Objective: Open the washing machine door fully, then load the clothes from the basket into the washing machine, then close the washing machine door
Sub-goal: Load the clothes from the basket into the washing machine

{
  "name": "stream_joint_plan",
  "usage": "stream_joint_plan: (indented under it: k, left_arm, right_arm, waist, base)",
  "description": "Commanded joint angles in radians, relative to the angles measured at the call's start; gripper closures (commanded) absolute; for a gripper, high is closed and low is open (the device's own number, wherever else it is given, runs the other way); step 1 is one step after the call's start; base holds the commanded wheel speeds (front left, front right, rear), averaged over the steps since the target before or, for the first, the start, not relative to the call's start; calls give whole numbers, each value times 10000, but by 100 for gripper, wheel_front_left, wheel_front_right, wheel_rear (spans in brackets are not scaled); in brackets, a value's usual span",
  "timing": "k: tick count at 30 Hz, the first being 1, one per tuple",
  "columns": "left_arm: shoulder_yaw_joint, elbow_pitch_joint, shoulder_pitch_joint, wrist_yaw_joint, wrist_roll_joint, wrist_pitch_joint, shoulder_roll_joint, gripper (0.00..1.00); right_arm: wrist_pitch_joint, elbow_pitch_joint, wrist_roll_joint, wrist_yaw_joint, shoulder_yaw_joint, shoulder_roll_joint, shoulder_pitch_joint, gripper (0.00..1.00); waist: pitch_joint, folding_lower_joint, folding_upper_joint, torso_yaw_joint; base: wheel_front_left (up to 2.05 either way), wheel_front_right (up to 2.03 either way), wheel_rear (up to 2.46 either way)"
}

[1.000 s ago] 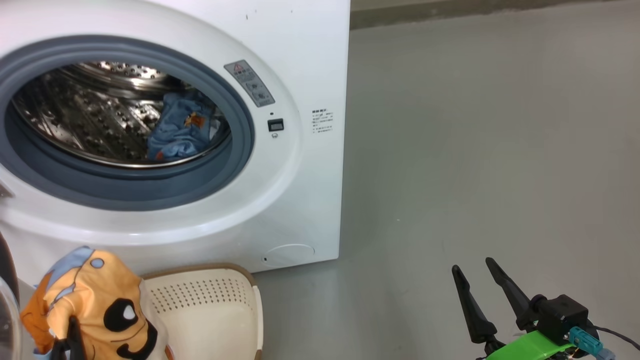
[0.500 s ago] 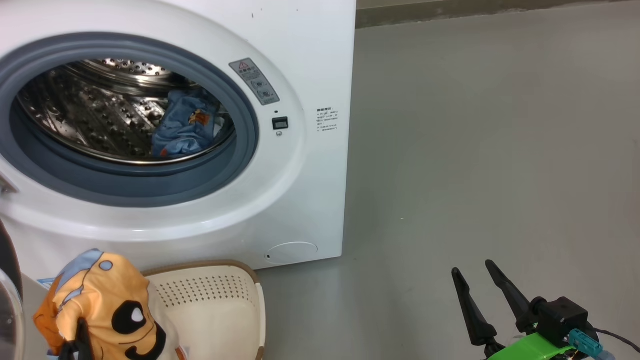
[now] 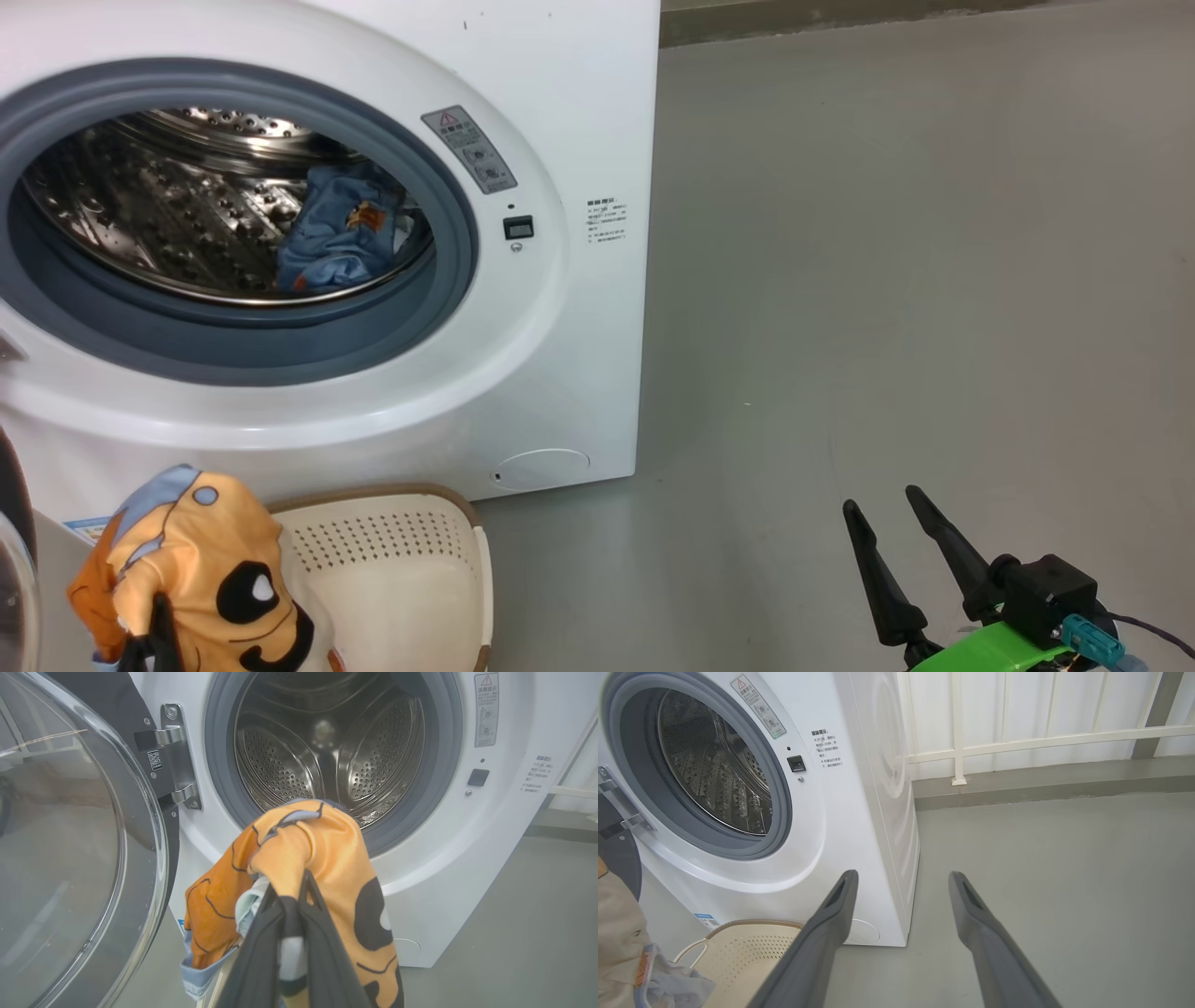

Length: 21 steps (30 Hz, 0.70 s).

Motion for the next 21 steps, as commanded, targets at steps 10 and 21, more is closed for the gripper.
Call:
stream_joint_plan:
  k: [10, 21]
  left_arm:
    - [338, 148, -952, -279, 112, -91, 126, 100]
    - [400, 1417, -3248, -1052, 563, -91, 471, 100]
  right_arm:
    - [-48, -253, 4, 16, 311, -143, -380, 0]
    - [-48, -368, -127, 16, 388, -176, -675, 0]
  waist:
    - [361, 0, -1, -36]
    - [1122, 0, -1, -191]
  base:
    - [0, 0, 0]
    - [0, 0, 0]
